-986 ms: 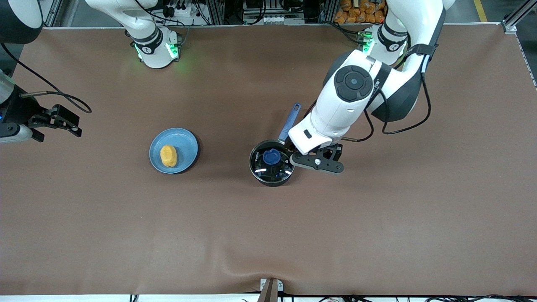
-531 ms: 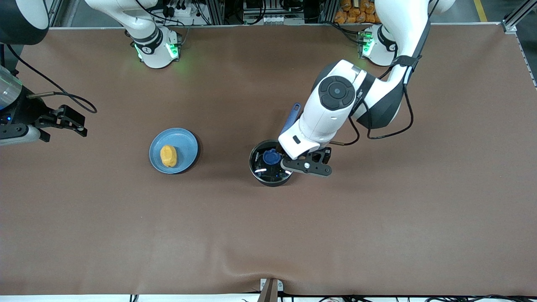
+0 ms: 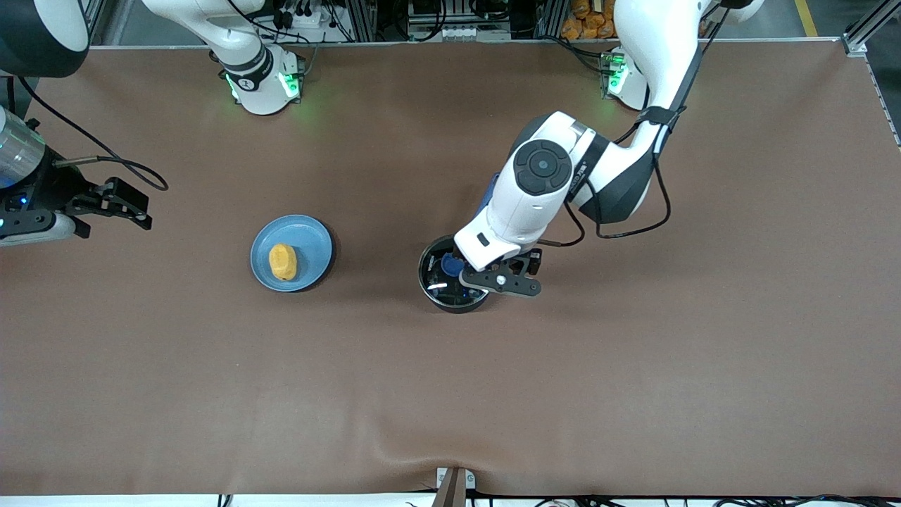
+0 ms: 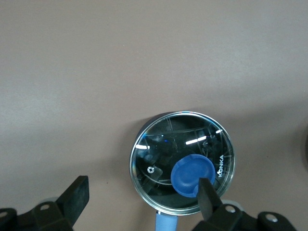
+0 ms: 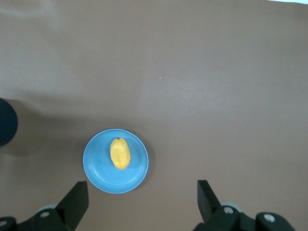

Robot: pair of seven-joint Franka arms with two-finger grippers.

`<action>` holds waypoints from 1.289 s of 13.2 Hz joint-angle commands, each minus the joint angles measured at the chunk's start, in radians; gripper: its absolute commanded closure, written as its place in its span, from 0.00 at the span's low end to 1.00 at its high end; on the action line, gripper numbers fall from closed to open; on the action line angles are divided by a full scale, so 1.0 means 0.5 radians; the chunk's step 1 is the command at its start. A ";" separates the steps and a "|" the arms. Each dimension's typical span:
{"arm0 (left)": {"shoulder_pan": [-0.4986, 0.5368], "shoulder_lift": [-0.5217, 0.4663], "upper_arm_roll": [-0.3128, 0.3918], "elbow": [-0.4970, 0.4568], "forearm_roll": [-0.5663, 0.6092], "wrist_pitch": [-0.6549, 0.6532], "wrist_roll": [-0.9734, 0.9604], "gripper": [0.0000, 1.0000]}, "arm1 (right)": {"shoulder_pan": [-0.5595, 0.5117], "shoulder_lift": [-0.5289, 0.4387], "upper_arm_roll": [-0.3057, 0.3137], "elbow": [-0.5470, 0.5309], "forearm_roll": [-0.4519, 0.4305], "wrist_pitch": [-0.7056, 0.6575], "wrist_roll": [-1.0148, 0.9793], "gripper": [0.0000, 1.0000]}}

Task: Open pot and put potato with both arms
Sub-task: 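Lower the left gripper and close it on the blue knob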

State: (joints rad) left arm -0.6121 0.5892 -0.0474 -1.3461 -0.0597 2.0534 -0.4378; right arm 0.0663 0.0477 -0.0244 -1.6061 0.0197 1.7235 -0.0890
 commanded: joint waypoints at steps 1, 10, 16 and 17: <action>-0.034 0.030 0.024 0.051 0.040 0.016 -0.075 0.00 | 0.024 -0.022 -0.010 -0.049 -0.021 0.032 0.037 0.00; -0.101 0.113 0.024 0.051 0.043 0.121 -0.305 0.00 | 0.027 -0.022 -0.010 -0.132 -0.021 0.090 0.040 0.00; -0.156 0.168 0.024 0.054 0.043 0.130 -0.483 0.00 | 0.027 -0.025 -0.010 -0.138 -0.021 0.100 0.040 0.00; -0.175 0.190 0.027 0.054 0.052 0.130 -0.517 0.00 | 0.027 -0.025 -0.010 -0.138 -0.021 0.100 0.040 0.00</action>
State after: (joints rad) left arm -0.6787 0.6552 -0.0462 -1.3457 -0.0590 2.1163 -0.6561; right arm 0.0701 0.0501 -0.0244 -1.6606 0.0197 1.7629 -0.0878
